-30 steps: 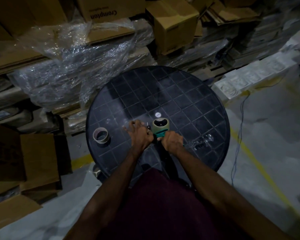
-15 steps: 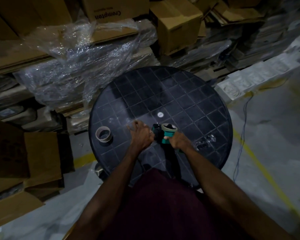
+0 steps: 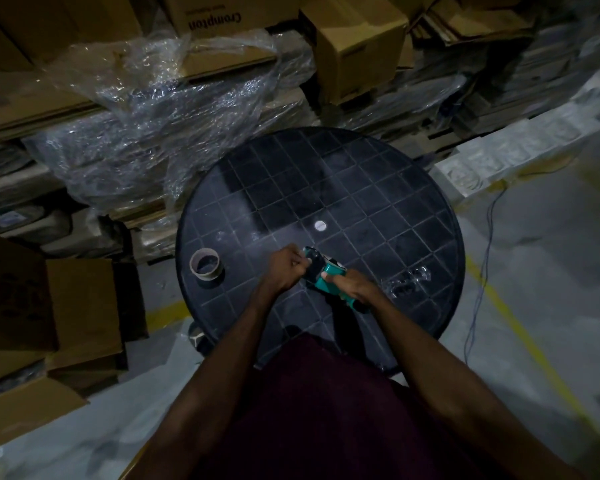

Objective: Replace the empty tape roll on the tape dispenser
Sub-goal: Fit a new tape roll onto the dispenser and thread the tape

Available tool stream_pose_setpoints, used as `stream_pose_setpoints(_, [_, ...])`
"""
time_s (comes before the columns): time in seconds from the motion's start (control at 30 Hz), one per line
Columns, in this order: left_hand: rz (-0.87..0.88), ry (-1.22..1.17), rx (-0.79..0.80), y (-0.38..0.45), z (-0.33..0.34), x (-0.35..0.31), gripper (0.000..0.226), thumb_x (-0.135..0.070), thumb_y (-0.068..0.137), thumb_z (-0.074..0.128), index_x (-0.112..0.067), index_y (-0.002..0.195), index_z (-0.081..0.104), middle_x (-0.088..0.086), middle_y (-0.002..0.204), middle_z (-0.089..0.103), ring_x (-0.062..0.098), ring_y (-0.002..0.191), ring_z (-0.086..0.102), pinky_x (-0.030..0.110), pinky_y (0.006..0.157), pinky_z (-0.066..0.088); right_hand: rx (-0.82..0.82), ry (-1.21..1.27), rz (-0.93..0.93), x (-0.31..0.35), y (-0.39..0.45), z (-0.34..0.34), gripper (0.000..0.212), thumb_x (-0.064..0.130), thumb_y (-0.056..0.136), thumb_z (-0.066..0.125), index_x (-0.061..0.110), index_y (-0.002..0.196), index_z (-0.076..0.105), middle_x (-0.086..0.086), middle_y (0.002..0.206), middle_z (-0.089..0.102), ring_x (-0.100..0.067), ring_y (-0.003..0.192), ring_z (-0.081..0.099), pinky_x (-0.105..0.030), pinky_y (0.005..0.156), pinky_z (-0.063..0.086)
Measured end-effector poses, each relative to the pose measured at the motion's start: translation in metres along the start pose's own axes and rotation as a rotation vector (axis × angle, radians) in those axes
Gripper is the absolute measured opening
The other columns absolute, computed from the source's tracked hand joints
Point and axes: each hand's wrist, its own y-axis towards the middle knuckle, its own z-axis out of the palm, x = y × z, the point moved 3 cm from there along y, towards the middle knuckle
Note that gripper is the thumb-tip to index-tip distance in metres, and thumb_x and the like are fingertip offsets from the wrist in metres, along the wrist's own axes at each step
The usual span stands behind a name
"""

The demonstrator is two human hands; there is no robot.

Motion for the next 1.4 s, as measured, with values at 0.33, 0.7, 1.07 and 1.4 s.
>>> stream_pose_setpoints(0.33, [-0.022,0.011,-0.126,0.003,0.002,0.012,0.011,-0.009,0.076,0.073,-0.002,0.071,0.067,0.008,0.066,0.068,0.016,0.061,0.059,0.03,0.059,0.05,-0.093,0.033,0.059,0.0,0.004,0.005,0.056,0.05,0.086,0.064,0.013,0.128,0.061,-0.011,0.125,0.065,-0.025,0.096,0.064,-0.026,0.072,0.042])
stream_pose_setpoints(0.7, [0.021,0.099,-0.1,0.009,-0.012,0.018,0.02,-0.018,0.077,0.074,-0.003,0.068,0.064,0.009,0.067,0.065,0.025,0.064,0.061,0.035,0.064,0.052,0.002,0.023,0.074,0.008,0.004,0.008,0.054,0.061,0.081,0.058,0.012,0.101,0.067,-0.011,0.089,0.073,-0.028,0.08,0.071,-0.04,0.079,0.057])
stream_pose_setpoints(1.07, [-0.077,-0.089,-0.22,0.008,-0.025,0.044,0.016,-0.018,0.088,0.065,-0.006,0.082,0.073,0.009,0.075,0.074,0.01,0.06,0.064,0.025,0.061,0.05,0.403,0.179,0.157,0.012,-0.009,0.021,0.049,0.059,0.086,0.06,0.01,0.095,0.062,-0.001,0.068,0.06,-0.013,0.048,0.052,-0.023,0.047,0.044])
stream_pose_setpoints(1.4, [-0.215,-0.129,-0.393,0.001,-0.011,0.045,0.018,-0.019,0.089,0.063,-0.001,0.087,0.065,0.015,0.087,0.07,0.024,0.08,0.063,0.032,0.073,0.045,0.234,0.382,0.152,0.017,-0.011,0.02,0.012,0.017,0.091,0.059,0.009,0.1,0.059,-0.007,0.075,0.061,-0.018,0.057,0.055,-0.024,0.049,0.046])
